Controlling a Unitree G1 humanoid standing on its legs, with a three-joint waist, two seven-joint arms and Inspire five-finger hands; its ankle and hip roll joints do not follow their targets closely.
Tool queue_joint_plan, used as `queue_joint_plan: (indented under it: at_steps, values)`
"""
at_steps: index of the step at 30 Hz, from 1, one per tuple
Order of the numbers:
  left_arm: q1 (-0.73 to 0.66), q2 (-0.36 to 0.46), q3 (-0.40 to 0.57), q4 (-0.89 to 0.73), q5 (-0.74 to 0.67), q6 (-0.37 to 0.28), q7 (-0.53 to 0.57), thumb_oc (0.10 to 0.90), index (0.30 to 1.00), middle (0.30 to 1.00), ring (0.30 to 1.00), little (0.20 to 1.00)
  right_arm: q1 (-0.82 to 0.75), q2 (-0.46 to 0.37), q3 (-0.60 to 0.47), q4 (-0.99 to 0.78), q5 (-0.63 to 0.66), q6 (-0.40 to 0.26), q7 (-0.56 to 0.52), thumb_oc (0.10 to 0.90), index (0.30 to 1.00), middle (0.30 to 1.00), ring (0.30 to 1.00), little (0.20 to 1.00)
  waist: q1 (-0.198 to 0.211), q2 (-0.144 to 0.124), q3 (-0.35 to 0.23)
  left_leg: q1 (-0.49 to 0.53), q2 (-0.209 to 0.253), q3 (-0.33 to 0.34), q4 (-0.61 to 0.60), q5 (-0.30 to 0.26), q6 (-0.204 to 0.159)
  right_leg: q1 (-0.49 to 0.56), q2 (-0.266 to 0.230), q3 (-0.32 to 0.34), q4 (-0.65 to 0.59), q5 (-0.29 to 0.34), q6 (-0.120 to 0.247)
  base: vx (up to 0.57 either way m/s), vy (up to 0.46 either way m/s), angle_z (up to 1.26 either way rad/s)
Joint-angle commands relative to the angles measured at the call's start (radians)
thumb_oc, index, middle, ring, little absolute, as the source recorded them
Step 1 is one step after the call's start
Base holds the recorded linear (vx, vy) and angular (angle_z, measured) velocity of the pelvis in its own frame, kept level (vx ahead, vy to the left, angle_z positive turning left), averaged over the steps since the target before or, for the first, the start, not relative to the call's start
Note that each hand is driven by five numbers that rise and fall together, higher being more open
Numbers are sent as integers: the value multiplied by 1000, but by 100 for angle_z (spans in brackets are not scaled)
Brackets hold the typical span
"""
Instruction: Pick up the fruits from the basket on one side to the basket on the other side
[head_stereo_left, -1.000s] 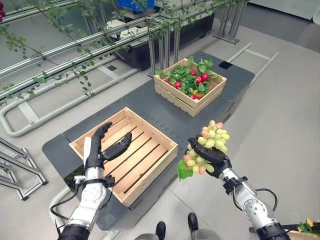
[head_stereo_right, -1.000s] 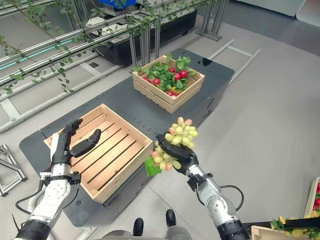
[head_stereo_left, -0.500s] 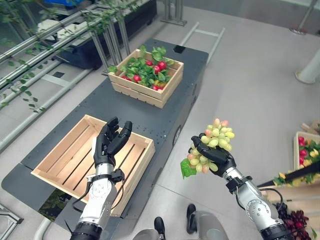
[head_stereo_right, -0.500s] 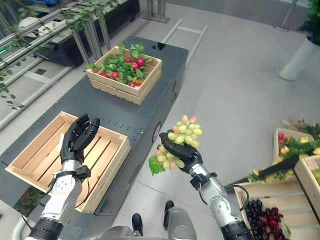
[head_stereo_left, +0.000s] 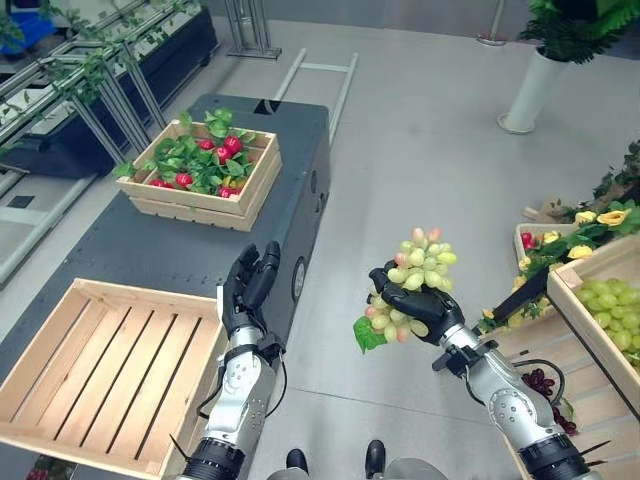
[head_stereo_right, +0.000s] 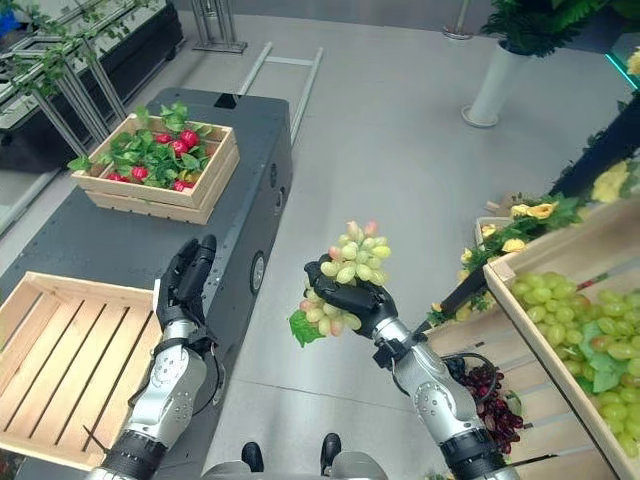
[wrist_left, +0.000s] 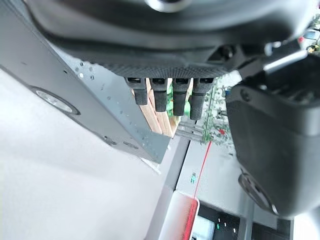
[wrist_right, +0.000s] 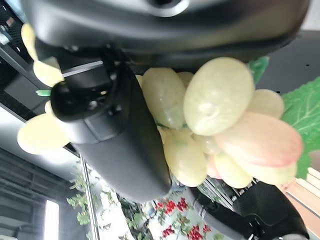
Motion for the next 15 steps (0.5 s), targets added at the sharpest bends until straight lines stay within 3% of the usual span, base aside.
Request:
queue_joint_plan:
  at_steps: [1, 2, 4, 5, 6, 7, 8, 11, 15]
  values:
    - [-32, 51, 51, -49, 56, -56, 97, 800, 900, 900, 900, 900, -77, 72, -21, -87, 30, -85, 108, 400, 300, 300, 300, 300, 41, -68, -107, -153, -158, -146, 345, -218, 47, 32, -47, 52, 40, -58, 13, -117, 51, -7]
    - [-32, 51, 51, -49, 56, -56, 97, 800, 900, 900, 900, 900, -77, 72, -21, -87, 30, -85, 108, 400, 300, 300, 300, 300, 40, -69, -109, -155, -158, -146, 345, -217, 47, 30, -48, 52, 40, -57, 13, -160, 131, -40]
    - [-12, 59, 64, -62, 70, -73, 119, 800, 900, 900, 900, 900, -122, 64, 0, -83, 56, -77, 146, 400, 300, 300, 300, 300, 65, -71, -86, -190, -171, -255, 445, -240, 61, 6, -50, 121, 88, -68, 4, -153, 188, -75]
    - [-6, 64, 68, -68, 68, -73, 122, 800, 900, 900, 900, 900, -139, 67, 12, -80, 56, -78, 149, 400, 300, 300, 300, 300, 75, -67, -82, -187, -183, -315, 411, -232, 69, -9, -46, 149, 108, -73, 4, -98, 136, -54]
    - [-6, 64, 68, -68, 68, -73, 122, 800, 900, 900, 900, 900, -139, 67, 12, -80, 56, -78, 149, 400, 300, 300, 300, 300, 75, -67, -82, -187, -183, -315, 411, -232, 69, -9, -46, 149, 108, -73, 4, -171, 268, -120]
    - [-12, 78, 70, -74, 68, -68, 120, 800, 900, 900, 900, 900, -171, 93, 47, -78, 38, -94, 128, 400, 300, 300, 300, 300, 86, -40, -79, -125, -205, -389, 236, -205, 94, -41, -34, 168, 163, -91, 17, -245, 295, -91]
    - [-39, 85, 55, -70, 61, -31, 116, 800, 900, 900, 900, 900, -172, 100, 51, -101, 63, -97, 83, 400, 300, 300, 300, 300, 75, -32, -79, -106, -193, -376, 176, -178, 92, -72, -43, 161, 175, -62, 43, -264, 305, -112]
    - [-82, 86, 41, -63, 92, -38, 133, 800, 900, 900, 900, 900, -179, 99, 48, -119, 64, -82, 88, 400, 300, 300, 300, 300, 68, -27, -80, -93, -191, -399, 113, -155, 88, -86, -47, 168, 147, -49, 59, -176, 127, -101]
    - [-93, 76, 25, -37, 86, -39, 174, 800, 900, 900, 900, 900, -173, 100, 56, -114, 51, -74, 82, 400, 300, 300, 300, 300, 54, -15, -101, -72, -188, -378, 70, -152, 94, -82, -52, 181, 88, -26, 72, -90, 128, -26]
